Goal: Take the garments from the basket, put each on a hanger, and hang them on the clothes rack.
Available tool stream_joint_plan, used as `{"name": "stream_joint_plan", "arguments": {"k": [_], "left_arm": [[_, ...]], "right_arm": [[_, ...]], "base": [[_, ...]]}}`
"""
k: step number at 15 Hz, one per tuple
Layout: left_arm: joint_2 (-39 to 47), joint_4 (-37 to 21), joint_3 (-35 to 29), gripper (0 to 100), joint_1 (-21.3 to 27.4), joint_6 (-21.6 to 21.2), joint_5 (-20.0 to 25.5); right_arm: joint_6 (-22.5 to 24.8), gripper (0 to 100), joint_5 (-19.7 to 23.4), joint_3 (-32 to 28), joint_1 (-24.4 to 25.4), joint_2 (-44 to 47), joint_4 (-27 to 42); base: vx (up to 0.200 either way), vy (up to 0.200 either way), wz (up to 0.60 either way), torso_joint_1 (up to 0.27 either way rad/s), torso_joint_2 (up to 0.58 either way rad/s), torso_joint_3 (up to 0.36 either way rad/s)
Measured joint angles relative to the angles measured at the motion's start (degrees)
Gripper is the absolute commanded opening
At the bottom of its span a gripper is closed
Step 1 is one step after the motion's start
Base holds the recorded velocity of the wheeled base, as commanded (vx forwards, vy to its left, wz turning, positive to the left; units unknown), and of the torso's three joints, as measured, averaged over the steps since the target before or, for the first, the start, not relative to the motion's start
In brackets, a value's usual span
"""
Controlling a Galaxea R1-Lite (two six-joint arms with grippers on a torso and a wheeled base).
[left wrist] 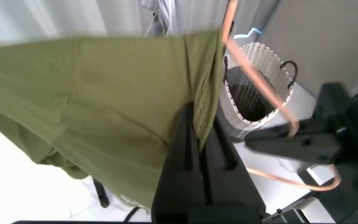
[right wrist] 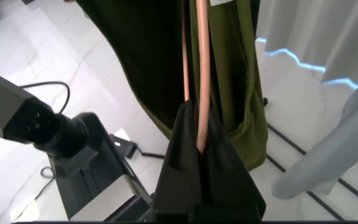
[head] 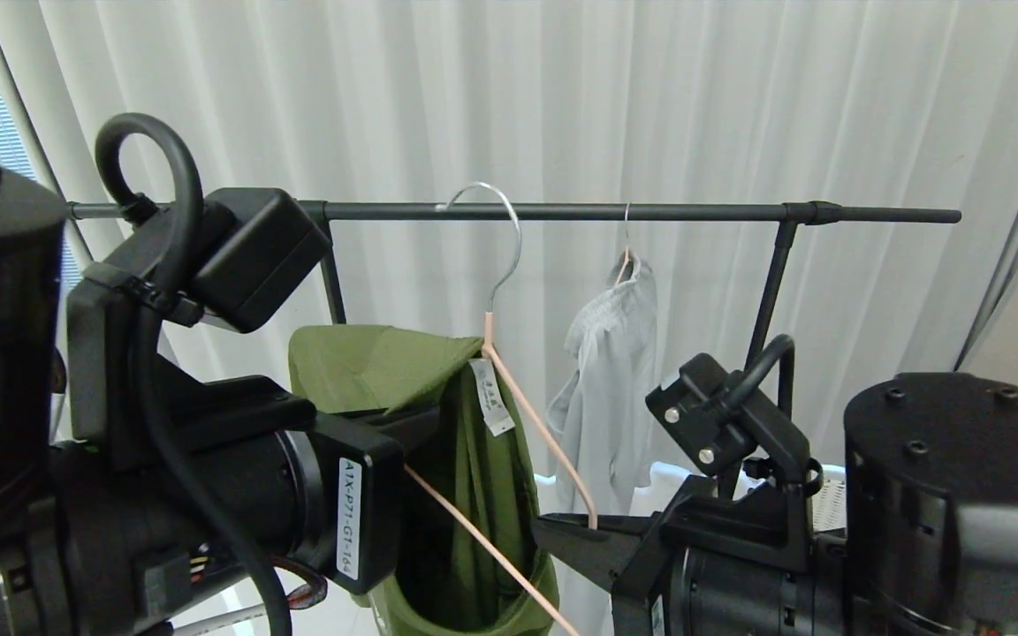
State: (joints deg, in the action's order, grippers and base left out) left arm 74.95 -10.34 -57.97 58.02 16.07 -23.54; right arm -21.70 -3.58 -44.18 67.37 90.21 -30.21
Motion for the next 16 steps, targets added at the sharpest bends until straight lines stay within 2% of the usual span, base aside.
{"name": "stream_joint_plan", "arguments": {"k": [7, 10, 12, 14, 16], "left_arm": [[-0.9, 0.0, 0.8, 100, 0.1, -0.2, 0.0], [-2.8, 0.0, 3.3, 100, 0.1, -1.8, 0.0], [-5.6, 0.0, 5.7, 100, 0.1, -6.2, 0.2], [-9.7, -0.1, 8.2, 100, 0.2, -11.6, 2.0], [-14.1, 0.0, 11.4, 100, 0.2, -17.6, 9.1]], "right_arm": [[2.8, 0, -1.4, 0.0, 0.0, -1.5, -5.0], [6.1, 0, -1.6, 3.1, -0.2, -3.3, -5.2], [7.9, 0, -1.1, 7.0, -0.7, -5.9, -5.2], [9.1, 0, 1.2, 12.3, -1.0, -9.4, -5.1], [11.0, 0, 5.3, 18.0, -1.1, -13.0, -5.0]], "base": [[0.0, 0.0, 0.0, 0.0, 0.0, 0.0], [0.0, 0.0, 0.0, 0.0, 0.0, 0.0], [0.0, 0.0, 0.0, 0.0, 0.0, 0.0], [0.0, 0.0, 0.0, 0.0, 0.0, 0.0], [0.0, 0.0, 0.0, 0.0, 0.0, 0.0]]}}
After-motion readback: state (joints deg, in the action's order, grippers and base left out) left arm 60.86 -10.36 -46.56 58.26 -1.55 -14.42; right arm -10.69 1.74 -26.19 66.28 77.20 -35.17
